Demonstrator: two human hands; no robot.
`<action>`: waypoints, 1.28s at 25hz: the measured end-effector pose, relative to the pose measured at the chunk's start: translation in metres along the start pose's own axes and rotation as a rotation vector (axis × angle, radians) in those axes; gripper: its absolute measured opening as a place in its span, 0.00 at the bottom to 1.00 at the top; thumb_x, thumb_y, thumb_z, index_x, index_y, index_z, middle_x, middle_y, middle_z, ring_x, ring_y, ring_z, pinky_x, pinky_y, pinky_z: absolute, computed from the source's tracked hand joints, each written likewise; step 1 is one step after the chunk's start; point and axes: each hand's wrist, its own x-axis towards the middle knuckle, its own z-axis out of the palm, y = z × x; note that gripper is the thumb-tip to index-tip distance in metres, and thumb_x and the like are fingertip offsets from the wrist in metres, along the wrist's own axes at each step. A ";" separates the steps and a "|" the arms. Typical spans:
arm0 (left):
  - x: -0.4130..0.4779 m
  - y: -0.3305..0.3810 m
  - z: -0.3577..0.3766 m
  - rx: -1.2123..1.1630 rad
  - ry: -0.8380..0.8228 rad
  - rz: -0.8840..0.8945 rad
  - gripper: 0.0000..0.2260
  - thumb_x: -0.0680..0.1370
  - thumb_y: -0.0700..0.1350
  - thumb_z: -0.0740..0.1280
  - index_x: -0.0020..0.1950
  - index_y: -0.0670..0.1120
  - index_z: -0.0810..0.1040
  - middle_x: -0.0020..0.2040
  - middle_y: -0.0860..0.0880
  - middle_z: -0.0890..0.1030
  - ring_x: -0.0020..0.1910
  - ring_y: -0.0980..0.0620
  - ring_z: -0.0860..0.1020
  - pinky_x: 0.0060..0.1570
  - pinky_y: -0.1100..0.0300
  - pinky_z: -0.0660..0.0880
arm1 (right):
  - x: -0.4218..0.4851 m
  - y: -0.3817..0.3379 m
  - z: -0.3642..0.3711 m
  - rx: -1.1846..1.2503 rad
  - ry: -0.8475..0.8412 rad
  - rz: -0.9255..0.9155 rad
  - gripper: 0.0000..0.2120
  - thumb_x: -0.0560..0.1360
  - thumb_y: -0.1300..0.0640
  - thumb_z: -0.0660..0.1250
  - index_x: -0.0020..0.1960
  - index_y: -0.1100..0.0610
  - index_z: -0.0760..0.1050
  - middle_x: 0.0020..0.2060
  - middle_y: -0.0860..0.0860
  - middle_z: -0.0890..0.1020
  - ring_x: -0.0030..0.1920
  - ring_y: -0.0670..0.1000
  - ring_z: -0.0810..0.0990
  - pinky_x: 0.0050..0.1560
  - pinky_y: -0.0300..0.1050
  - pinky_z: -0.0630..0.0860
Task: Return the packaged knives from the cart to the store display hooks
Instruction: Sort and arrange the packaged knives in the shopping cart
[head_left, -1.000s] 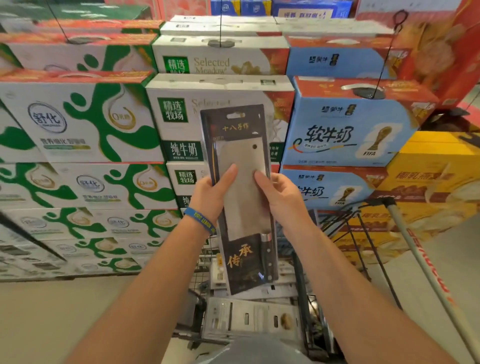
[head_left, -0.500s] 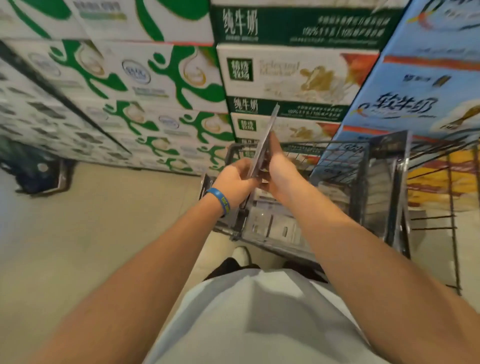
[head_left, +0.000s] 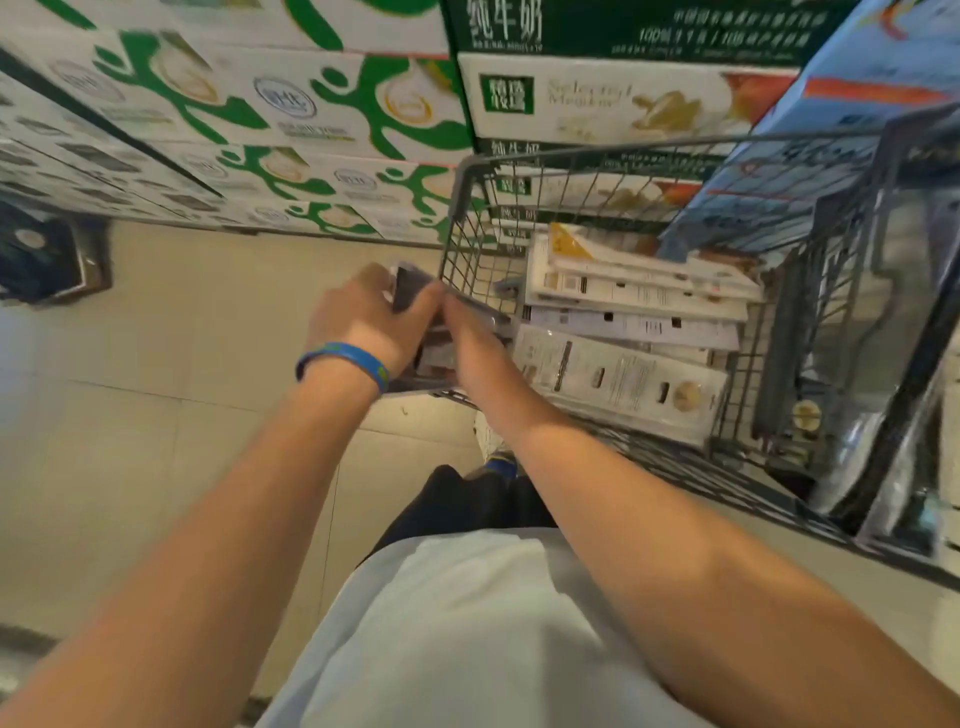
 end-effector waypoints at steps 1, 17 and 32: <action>0.008 0.002 -0.008 0.098 0.063 0.075 0.23 0.74 0.64 0.66 0.59 0.48 0.77 0.52 0.44 0.84 0.52 0.40 0.80 0.43 0.56 0.70 | 0.002 0.000 0.004 -0.057 0.007 -0.048 0.36 0.79 0.29 0.50 0.78 0.49 0.67 0.75 0.51 0.73 0.76 0.54 0.68 0.76 0.61 0.62; 0.075 0.041 0.243 1.341 -0.289 0.545 0.23 0.82 0.46 0.56 0.76 0.41 0.63 0.73 0.34 0.66 0.69 0.31 0.65 0.67 0.31 0.59 | 0.065 0.099 -0.159 -0.832 0.069 0.160 0.19 0.86 0.46 0.57 0.70 0.55 0.75 0.64 0.56 0.80 0.56 0.53 0.78 0.52 0.45 0.70; 0.122 0.066 0.244 1.307 -0.357 0.352 0.13 0.80 0.43 0.60 0.62 0.40 0.75 0.57 0.38 0.77 0.57 0.38 0.74 0.59 0.40 0.69 | 0.158 0.107 -0.168 -1.050 -0.021 0.058 0.24 0.69 0.31 0.73 0.51 0.50 0.81 0.40 0.48 0.77 0.45 0.53 0.77 0.40 0.45 0.68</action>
